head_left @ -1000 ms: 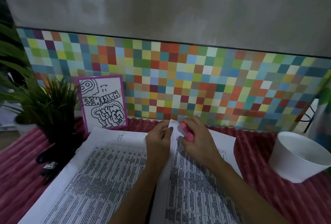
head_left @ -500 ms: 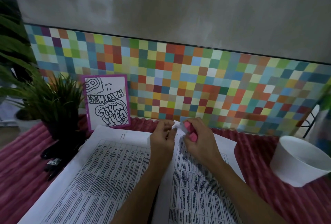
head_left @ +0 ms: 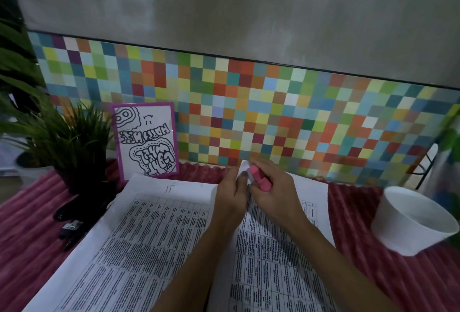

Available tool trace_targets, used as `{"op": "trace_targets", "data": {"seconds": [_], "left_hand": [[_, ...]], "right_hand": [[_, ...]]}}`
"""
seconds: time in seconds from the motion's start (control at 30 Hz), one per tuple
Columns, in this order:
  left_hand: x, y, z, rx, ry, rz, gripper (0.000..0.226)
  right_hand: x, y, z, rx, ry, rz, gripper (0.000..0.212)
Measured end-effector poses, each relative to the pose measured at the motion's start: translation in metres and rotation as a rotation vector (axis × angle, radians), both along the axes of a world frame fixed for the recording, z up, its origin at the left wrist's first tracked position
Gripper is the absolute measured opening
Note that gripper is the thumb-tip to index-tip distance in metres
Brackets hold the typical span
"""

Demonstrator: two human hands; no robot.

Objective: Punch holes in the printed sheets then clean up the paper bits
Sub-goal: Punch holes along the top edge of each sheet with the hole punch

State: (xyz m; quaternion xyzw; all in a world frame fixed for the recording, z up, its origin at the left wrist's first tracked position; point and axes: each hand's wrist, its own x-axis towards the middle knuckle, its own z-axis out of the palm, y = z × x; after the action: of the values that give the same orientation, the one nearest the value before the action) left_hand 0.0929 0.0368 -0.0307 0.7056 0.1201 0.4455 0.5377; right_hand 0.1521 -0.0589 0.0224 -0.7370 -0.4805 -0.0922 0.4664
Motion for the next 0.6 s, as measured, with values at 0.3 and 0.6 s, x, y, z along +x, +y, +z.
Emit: {"op": "trace_targets", "data": {"seconds": [0.3,0.6], "left_hand": [[-0.005,-0.006,0.01,-0.08,-0.059,-0.028,0.026],[-0.005,-0.007,0.013,-0.032,-0.104,0.072,0.022]], "right_hand": [[-0.006,0.0,0.018,-0.127,0.063,0.009,0.047],[0.001,-0.003,0.029,-0.279,0.147,-0.073,0.042]]}}
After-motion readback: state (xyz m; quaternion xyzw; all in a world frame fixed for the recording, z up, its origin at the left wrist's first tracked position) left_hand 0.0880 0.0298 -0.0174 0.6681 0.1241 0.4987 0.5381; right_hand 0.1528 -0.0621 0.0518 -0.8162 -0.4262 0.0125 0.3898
